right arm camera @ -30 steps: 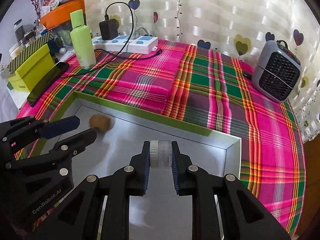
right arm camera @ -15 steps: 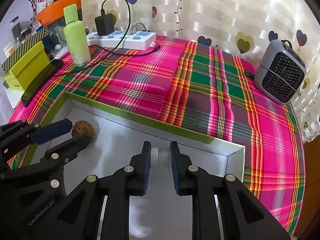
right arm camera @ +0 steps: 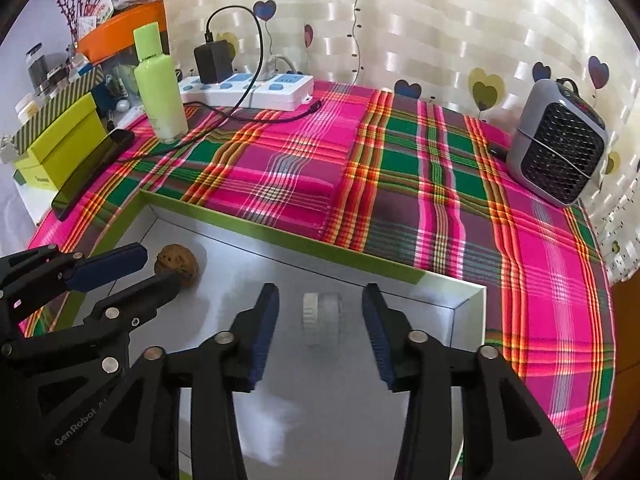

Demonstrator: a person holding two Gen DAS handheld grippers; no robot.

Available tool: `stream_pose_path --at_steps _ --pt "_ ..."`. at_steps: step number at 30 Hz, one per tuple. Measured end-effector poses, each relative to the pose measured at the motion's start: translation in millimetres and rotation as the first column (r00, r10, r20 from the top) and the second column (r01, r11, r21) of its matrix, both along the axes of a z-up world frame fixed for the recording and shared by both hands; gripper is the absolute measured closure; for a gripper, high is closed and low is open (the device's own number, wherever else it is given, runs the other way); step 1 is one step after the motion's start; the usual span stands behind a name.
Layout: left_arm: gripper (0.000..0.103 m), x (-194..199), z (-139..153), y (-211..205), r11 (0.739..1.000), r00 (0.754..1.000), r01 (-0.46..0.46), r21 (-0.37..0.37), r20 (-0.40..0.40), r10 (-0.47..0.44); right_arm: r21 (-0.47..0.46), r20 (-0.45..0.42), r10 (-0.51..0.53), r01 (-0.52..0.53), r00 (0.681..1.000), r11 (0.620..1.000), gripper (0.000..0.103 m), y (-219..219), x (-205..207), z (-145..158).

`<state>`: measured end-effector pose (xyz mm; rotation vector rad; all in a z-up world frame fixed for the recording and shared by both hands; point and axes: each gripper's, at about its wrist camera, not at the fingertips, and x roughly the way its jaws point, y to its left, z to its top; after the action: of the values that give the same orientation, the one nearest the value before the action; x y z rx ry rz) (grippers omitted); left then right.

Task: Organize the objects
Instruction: 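Open the left gripper to drop the walnut while the right gripper releases the roll, then withdraw both grippers from the box back toward the remaining objects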

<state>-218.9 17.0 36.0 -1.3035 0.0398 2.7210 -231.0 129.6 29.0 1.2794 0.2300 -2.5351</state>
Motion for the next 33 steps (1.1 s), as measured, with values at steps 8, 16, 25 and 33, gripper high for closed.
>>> stream_pose_path --at_steps 8,16,25,33 --pt "0.072 11.3 4.3 -3.3 1.0 1.0 -0.008 -0.002 -0.014 0.008 -0.011 -0.015 -0.017 0.017 1.0 1.0 0.055 3.1 10.7 4.2" --pt "0.071 24.8 7.3 -1.3 1.0 0.999 -0.019 -0.015 -0.033 0.019 -0.015 -0.027 -0.046 0.045 0.999 0.999 0.055 7.3 22.7 8.7" --pt "0.07 47.4 16.6 -4.5 1.0 0.998 -0.016 0.01 -0.061 0.016 -0.061 -0.059 -0.072 0.068 0.996 0.996 0.055 12.2 48.2 18.1" --pt "0.07 68.5 19.0 -7.0 1.0 0.996 -0.014 0.018 -0.085 0.016 -0.079 -0.094 -0.074 0.066 0.993 0.995 0.055 12.6 75.0 26.8"
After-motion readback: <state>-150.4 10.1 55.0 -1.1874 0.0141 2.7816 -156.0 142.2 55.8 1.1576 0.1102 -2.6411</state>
